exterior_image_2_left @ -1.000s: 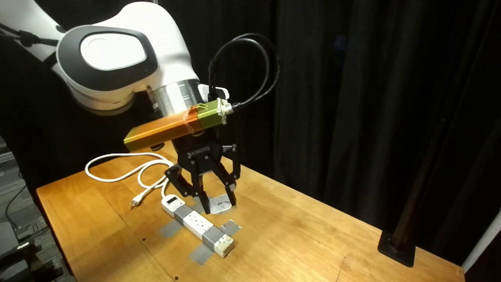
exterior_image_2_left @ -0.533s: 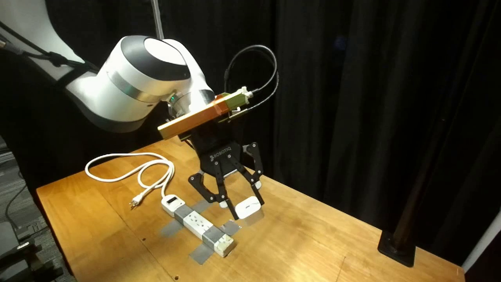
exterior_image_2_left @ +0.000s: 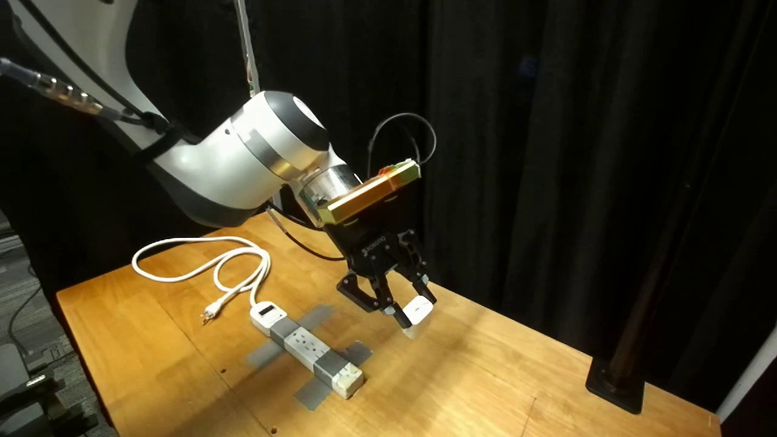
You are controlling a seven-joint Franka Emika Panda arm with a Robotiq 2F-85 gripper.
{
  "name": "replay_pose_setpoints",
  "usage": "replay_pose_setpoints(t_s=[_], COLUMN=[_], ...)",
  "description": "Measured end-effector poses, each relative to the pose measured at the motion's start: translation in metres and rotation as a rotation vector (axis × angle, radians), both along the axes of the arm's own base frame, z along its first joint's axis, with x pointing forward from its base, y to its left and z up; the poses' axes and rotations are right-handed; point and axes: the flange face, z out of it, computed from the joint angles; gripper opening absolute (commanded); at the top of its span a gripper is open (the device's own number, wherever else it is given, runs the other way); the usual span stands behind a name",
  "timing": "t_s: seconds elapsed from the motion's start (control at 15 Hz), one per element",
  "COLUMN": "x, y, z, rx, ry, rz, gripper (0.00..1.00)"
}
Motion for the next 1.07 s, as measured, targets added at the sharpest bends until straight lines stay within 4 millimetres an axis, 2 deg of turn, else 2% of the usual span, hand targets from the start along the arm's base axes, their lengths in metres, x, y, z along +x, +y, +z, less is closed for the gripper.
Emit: replay_pose_setpoints(t_s=[0.27, 0.73, 1.07], x=[0.004, -0.005, -0.007], y=[0.015, 0.039, 0.045], z=[-0.024, -0.058, -0.082], rx=[0.021, 0.053, 0.075], ry=[0.057, 0.095, 0.118], rz=[0.05, 0.019, 0.016], gripper=[0.22, 0.22, 0.22])
